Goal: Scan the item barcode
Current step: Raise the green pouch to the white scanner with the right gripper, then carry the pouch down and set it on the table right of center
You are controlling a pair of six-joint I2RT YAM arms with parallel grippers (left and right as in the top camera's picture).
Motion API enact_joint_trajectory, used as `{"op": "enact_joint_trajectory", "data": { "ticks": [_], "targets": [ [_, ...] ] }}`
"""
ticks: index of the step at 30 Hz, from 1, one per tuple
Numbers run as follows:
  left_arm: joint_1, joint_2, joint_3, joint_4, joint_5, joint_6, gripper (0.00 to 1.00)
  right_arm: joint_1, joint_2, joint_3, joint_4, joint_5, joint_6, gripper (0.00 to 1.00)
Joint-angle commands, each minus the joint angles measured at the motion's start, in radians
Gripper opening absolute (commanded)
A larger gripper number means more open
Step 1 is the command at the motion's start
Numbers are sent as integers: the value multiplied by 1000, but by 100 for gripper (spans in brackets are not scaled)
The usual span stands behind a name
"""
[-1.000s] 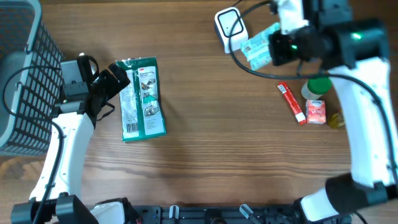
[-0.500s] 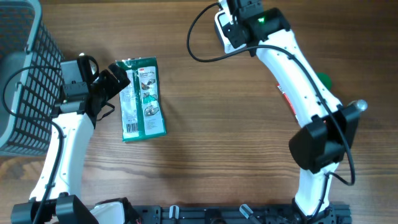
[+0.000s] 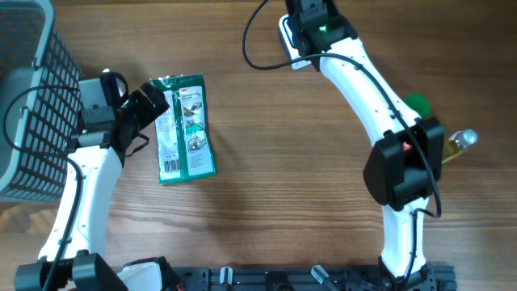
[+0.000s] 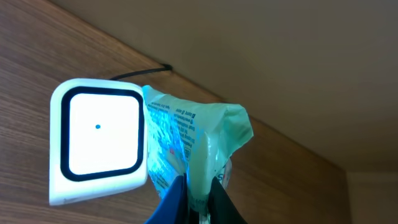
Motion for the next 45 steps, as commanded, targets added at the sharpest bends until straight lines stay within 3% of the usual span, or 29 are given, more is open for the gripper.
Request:
{"op": "enact_joint_trajectory", "data": {
  "ticks": [1,8,14,20,28,31,37,45],
  "targets": [
    [5,9,-1,3,-10,5,100,3,62,3,18,1,-14,4],
    [5,9,-1,3,-10,5,100,37,77,3,-24,-102,-15,4],
    [5,9,-1,3,-10,5,100,48,86,3,-113,-398,35,5],
    [5,9,-1,3,-10,5,100,48,120,-11,-106,-397,43,5],
    [5,9,-1,3,-10,5,100,47,126,-18,-79,-251,175,4],
    [5,9,-1,2,-10,5,100,47,126,-18,-44,-309,246,5],
    [5,9,-1,3,-10,5,100,47,126,-18,-29,-384,246,4],
    [5,9,-1,3,-10,5,100,13,-60,-18,-164,-267,299,4]
  ]
}}
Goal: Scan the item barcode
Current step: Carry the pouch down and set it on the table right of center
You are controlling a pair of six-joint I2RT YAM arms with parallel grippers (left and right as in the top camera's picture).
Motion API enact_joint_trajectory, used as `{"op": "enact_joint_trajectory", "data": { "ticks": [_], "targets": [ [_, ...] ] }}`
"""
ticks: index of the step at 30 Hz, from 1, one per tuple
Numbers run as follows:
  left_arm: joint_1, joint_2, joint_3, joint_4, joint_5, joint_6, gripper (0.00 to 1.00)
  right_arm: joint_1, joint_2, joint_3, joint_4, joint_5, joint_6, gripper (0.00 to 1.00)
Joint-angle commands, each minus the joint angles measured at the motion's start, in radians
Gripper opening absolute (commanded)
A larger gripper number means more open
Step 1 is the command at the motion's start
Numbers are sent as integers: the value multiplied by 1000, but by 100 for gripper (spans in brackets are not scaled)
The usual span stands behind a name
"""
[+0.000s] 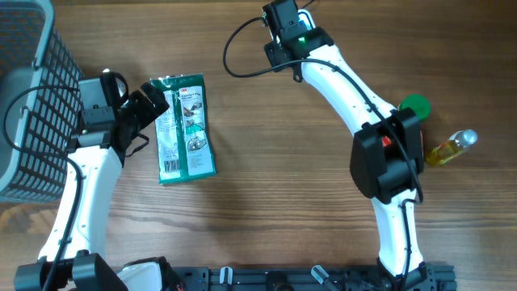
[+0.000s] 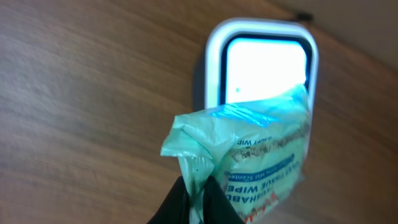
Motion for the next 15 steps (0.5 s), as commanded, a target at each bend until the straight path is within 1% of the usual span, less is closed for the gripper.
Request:
{"op": "enact_joint_trajectory", "data": {
  "ticks": [1,4,6,9,10,11,12,13,14,15],
  "targets": [
    [5,9,-1,2,-10,5,100,-34,-162,-4,-61,34,31,4],
    [5,9,-1,2,-10,5,100,-46,-261,-4,-169,26,31,4],
    [5,9,-1,2,-10,5,100,-50,-306,-4,-232,-13,30,4],
    [5,9,-1,2,-10,5,100,-59,-363,-4,-379,-139,31,5],
    [5,9,-1,2,-10,5,100,-61,-367,-4,-425,-171,31,6],
    [5,9,-1,2,-10,5,100,-64,-367,-4,-480,-201,32,10],
    [5,9,-1,2,-10,5,100,-67,-364,-4,-560,-240,32,12],
    [5,9,-1,2,-10,5,100,-67,-358,-8,-637,-260,32,10],
    [5,9,-1,2,-10,5,100,-67,-356,-16,-697,-259,32,4],
    [5,9,-1,2,-10,5,100,-67,-354,-27,-749,-259,32,4]
  ]
}}
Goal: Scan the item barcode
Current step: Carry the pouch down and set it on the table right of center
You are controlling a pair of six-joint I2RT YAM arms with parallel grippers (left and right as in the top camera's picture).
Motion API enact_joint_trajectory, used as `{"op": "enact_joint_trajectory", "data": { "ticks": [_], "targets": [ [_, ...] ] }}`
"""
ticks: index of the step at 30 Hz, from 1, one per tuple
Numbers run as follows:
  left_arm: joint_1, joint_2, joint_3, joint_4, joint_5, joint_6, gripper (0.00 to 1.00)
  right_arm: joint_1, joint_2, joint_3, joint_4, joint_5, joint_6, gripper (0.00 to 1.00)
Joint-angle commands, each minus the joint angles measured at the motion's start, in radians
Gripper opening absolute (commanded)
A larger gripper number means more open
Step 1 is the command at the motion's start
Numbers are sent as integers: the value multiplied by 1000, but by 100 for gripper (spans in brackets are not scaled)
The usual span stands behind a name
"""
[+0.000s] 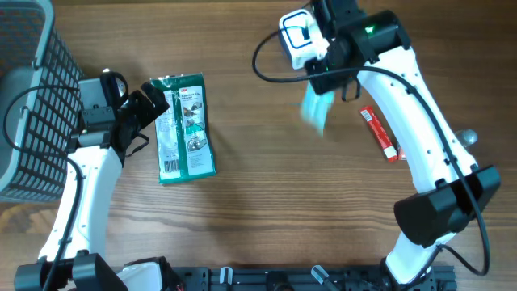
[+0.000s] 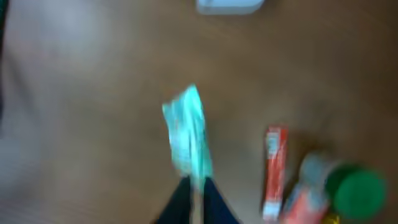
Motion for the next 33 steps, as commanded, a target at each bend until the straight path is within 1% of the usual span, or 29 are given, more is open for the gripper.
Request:
{"op": "enact_joint_trajectory", "data": {
  "ticks": [1,4,6,7,9,11,12,14,16,17,18,20,21,25,28,31,33],
  "targets": [
    [5,9,-1,2,-10,5,100,-8,12,-40,-129,-71,9,4],
    [5,9,-1,2,-10,5,100,-10,12,-112,-152,-71,10,4],
    [5,9,-1,2,-10,5,100,-13,12,-179,-130,-71,10,4],
    [5,9,-1,2,-10,5,100,-13,12,-223,-86,-71,32,4],
    [5,9,-1,2,-10,5,100,-13,12,-308,44,-71,148,4],
    [5,9,-1,2,-10,5,100,-11,12,-409,209,-88,283,4],
    [5,9,-1,2,-10,5,100,-11,12,-465,289,-108,327,4],
    [5,9,-1,2,-10,5,100,-11,12,-571,429,-130,332,4],
    [5,9,-1,2,-10,5,100,-11,14,-708,608,-130,333,4],
    [5,9,-1,2,-10,5,100,-14,15,-771,681,-112,355,4],
    [5,9,-1,2,-10,5,100,-17,15,-813,712,-67,397,4],
    [5,9,-1,2,-10,5,100,-26,15,-859,707,45,484,4],
    [5,9,-1,2,-10,5,100,-31,15,-870,693,74,488,4],
    [5,9,-1,2,-10,5,100,-49,15,-872,612,130,468,4],
    [5,9,-1,2,-10,5,100,-62,15,-872,573,162,396,4],
    [5,9,-1,2,-10,5,100,-65,15,-872,568,152,373,4],
    [5,9,-1,2,-10,5,100,-65,15,-872,569,46,376,4]
  ]
}}
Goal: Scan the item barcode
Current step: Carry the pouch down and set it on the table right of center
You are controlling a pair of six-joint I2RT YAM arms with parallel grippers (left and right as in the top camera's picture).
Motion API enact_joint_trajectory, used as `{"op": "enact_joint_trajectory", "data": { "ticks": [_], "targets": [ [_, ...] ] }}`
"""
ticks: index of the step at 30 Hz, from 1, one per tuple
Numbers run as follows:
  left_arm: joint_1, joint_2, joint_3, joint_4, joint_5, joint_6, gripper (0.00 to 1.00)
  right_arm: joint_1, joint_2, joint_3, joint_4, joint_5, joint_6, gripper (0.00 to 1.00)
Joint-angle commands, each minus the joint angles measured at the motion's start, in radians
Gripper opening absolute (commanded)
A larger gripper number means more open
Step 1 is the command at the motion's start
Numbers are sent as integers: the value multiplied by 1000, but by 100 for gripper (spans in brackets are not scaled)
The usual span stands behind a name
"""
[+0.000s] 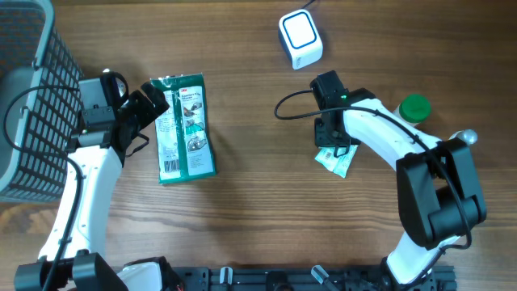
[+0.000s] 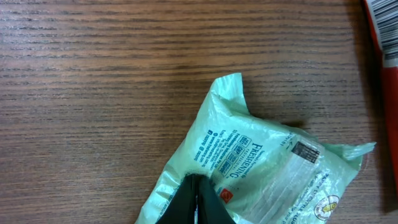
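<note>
A pale green wipes packet (image 2: 261,168) lies flat on the wooden table, its small barcode facing up; from overhead the packet (image 1: 336,159) shows just below my right wrist. My right gripper (image 2: 196,184) is shut, pinching the packet's film at its near edge. The white scanner (image 1: 300,37) stands at the back of the table, well away from the packet. My left gripper (image 1: 153,100) rests at the upper left edge of a dark green package (image 1: 185,128); its jaws cannot be made out.
A red box (image 2: 387,68) lies right beside the wipes packet. A green-capped container (image 1: 415,107) and a small oil bottle (image 1: 464,138) stand at the right. A dark wire basket (image 1: 28,97) fills the left edge.
My right gripper has come down from mid-air below the scanner to the table, and the wipes packet it holds now lies flat on the wood. The left arm has not moved.
My right gripper held the wipes packet up next to the scanner's face at the back of the table, then still over it from another angle. Then it hung in the air away from the scanner. Now the packet rests on the table beside the red box, still pinched.
</note>
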Motion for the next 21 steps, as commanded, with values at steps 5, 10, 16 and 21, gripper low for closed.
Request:
{"op": "enact_joint_trajectory", "data": {
  "ticks": [5,10,16,21],
  "targets": [
    [5,8,-1,3,-10,5,100,-24,33,-52,10,-370,-16,4],
    [5,8,-1,3,-10,5,100,-24,31,-50,12,-415,29,4],
    [5,8,-1,3,-10,5,100,-24,-32,-10,-24,-436,31,4],
    [5,8,-1,2,-10,5,100,-24,-115,-6,-5,-474,34,4]
  ]
}}
